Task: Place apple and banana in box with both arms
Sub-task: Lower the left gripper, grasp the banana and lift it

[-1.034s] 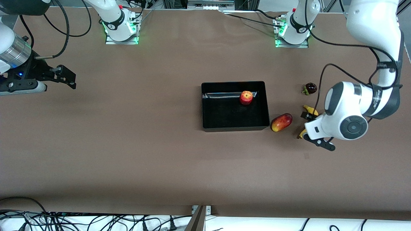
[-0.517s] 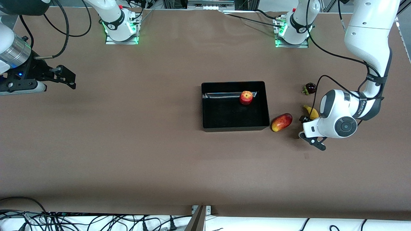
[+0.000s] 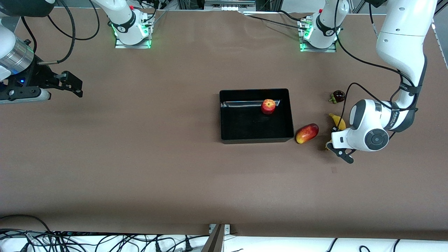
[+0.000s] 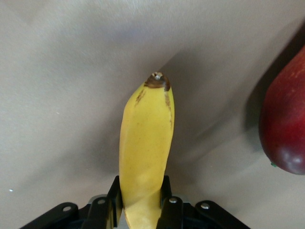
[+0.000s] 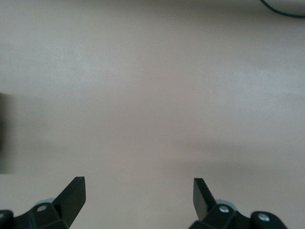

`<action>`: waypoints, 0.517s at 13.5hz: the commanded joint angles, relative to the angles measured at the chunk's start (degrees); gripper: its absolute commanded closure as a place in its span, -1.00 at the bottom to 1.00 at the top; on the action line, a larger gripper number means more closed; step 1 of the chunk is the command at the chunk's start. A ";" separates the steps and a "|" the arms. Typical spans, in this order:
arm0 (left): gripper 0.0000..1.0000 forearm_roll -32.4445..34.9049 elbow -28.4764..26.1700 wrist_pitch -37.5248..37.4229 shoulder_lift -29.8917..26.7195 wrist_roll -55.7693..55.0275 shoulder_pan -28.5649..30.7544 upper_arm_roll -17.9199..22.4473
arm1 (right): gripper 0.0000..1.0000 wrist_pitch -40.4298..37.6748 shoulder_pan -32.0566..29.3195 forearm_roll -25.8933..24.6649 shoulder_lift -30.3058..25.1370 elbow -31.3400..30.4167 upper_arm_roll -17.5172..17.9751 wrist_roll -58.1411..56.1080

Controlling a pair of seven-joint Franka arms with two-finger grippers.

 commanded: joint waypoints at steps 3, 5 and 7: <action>1.00 0.54 14.20 -20.89 -3.82 -1.41 -0.67 -4.85 | -1.00 -0.17 -0.21 -0.67 0.48 1.09 0.23 0.54; 1.00 0.54 18.71 -28.65 -3.82 -4.83 -1.72 -10.21 | -1.00 -0.08 -0.21 -0.67 0.48 1.09 0.23 0.54; 1.00 -2.34 19.08 -29.64 -3.82 -15.41 -2.69 -16.10 | -1.00 -0.08 -0.21 -0.67 0.48 1.09 0.23 0.54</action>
